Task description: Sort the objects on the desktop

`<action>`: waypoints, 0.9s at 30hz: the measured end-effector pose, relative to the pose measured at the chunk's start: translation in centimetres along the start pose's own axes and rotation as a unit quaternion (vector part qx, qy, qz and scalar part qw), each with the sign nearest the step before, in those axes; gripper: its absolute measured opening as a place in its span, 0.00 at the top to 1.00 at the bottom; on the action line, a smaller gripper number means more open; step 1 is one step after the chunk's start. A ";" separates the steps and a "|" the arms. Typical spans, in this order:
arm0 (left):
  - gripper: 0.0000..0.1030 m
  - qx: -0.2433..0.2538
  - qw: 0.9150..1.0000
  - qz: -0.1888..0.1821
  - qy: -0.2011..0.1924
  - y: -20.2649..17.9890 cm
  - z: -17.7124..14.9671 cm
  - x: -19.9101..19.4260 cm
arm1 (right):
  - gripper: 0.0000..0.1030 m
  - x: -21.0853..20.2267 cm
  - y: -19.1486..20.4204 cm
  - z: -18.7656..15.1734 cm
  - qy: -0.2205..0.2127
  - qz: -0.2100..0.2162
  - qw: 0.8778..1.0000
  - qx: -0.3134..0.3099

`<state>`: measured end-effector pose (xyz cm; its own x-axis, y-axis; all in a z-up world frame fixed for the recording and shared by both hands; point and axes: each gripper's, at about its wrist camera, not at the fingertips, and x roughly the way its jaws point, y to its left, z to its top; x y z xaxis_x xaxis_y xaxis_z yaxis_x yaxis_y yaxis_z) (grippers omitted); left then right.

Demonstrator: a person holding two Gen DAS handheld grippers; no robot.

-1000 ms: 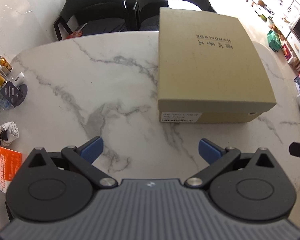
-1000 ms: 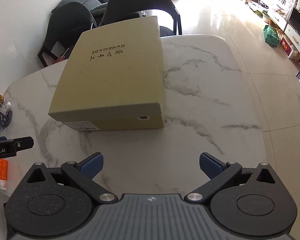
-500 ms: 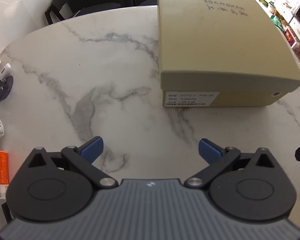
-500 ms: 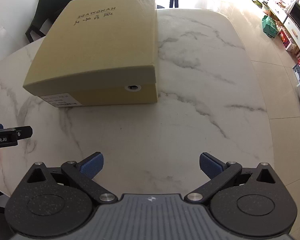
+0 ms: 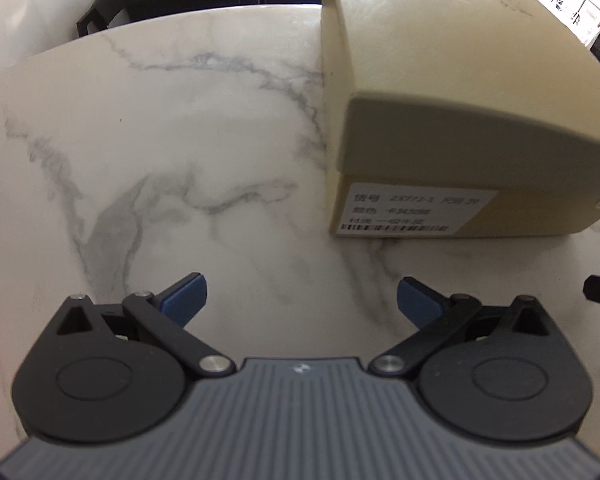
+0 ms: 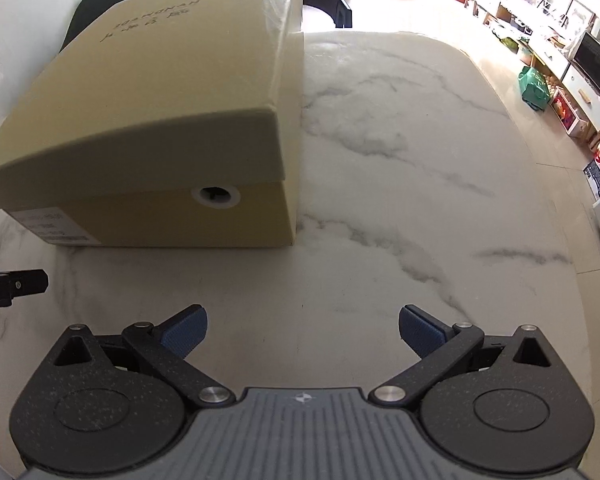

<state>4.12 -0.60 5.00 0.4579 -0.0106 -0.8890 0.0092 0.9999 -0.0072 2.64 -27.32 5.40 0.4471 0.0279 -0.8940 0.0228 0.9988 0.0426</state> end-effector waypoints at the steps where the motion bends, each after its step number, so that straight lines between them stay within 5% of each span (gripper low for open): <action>1: 0.00 0.002 1.000 0.003 -0.003 0.0 0.0 0.2 | 0.00 0.4 -0.1 0.0 -0.001 -0.003 1.000 -0.001; 12: 0.00 -0.006 0.998 0.006 -0.059 -0.1 -0.9 1.5 | 0.00 3.0 0.2 -0.1 -0.033 -0.014 0.999 0.006; 27: 0.00 -0.022 0.983 0.017 -0.182 -0.6 -4.4 1.3 | 0.00 2.7 0.0 -4.5 -0.182 -0.023 0.983 -0.009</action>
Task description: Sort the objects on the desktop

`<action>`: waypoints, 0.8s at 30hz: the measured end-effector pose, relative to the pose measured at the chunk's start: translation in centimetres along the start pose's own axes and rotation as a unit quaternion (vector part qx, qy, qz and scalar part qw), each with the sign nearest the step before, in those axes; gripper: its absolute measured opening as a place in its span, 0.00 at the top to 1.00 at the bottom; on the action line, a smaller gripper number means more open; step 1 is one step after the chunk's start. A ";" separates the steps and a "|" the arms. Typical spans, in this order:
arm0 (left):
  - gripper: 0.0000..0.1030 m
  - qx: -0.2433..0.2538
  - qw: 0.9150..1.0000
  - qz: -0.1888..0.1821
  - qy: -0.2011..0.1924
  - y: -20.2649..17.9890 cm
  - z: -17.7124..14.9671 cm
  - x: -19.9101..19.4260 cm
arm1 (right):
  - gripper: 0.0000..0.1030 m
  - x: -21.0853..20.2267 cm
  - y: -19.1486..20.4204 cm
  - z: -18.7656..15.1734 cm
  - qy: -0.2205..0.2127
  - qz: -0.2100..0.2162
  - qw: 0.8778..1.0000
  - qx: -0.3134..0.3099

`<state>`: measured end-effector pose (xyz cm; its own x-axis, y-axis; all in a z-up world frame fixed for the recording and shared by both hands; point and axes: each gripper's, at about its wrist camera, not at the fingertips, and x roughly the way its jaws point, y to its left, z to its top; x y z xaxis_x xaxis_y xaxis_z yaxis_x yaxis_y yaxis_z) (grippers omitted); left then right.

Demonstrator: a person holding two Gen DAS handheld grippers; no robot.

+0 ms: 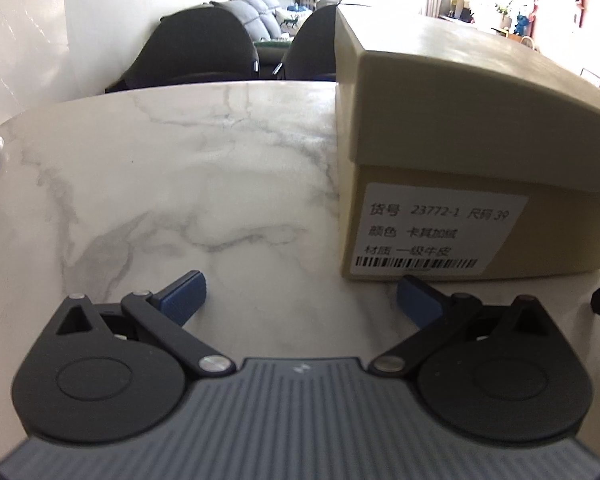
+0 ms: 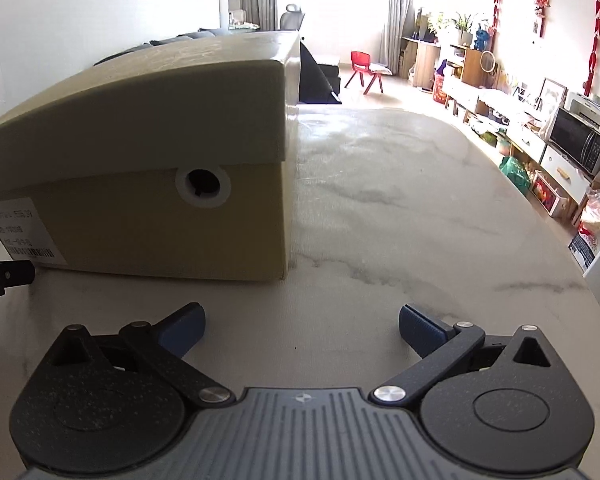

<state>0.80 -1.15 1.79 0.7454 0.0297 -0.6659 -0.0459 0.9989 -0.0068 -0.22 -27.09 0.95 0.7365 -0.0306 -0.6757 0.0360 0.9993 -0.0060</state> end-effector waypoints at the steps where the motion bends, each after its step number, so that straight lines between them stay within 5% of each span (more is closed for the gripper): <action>1: 0.00 0.001 1.000 -0.001 -0.004 0.0 -0.1 0.0 | 0.00 0.0 0.0 0.1 -0.001 -0.001 1.000 0.001; 24: 0.00 -0.003 1.000 0.003 -0.025 0.2 -0.7 0.7 | 0.00 -0.8 0.2 -0.2 -0.026 -0.004 1.000 0.005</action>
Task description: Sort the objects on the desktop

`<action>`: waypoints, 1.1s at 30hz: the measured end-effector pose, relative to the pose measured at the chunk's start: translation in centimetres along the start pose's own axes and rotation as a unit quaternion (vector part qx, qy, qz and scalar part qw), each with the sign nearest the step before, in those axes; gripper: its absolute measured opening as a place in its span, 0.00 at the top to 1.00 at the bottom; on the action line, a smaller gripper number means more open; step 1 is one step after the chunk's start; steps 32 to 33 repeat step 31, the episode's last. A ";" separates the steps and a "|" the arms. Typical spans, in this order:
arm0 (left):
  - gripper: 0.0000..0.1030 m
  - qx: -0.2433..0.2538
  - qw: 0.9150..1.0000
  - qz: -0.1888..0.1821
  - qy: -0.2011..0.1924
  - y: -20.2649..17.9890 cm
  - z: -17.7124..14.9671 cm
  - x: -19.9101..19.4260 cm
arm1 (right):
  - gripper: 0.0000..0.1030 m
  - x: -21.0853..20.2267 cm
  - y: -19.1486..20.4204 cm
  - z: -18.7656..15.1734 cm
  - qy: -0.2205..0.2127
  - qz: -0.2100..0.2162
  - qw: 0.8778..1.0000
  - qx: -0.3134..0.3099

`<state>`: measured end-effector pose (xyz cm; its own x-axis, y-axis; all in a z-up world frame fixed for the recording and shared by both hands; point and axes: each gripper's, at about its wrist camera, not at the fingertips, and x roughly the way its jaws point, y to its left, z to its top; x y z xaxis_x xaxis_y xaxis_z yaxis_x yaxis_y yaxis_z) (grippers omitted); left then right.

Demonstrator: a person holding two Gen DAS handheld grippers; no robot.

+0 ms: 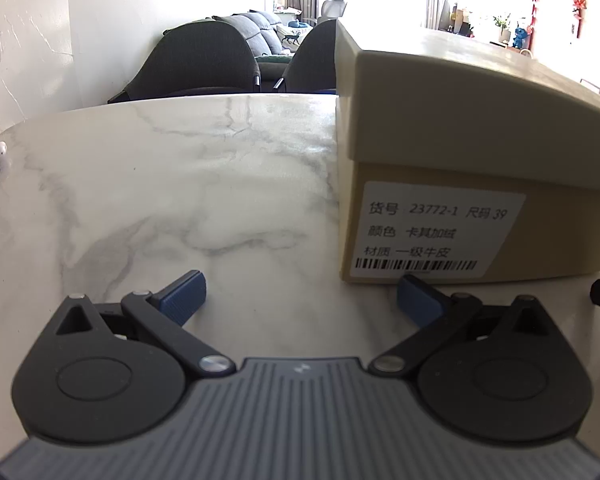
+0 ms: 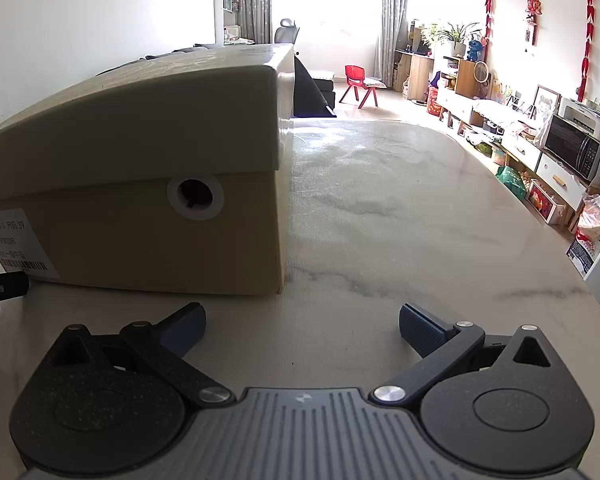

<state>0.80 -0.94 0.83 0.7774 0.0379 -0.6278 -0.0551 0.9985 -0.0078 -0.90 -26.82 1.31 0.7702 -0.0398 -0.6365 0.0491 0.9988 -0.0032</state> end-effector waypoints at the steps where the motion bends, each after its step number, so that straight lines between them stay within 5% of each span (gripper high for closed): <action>1: 0.00 0.000 1.000 0.000 0.000 0.0 0.0 0.0 | 0.00 0.0 0.0 0.1 0.000 0.000 1.000 0.000; 33: 0.00 0.004 1.000 -0.007 0.000 0.1 -0.2 -0.2 | 0.00 0.1 0.1 0.0 -0.001 -0.001 1.000 0.002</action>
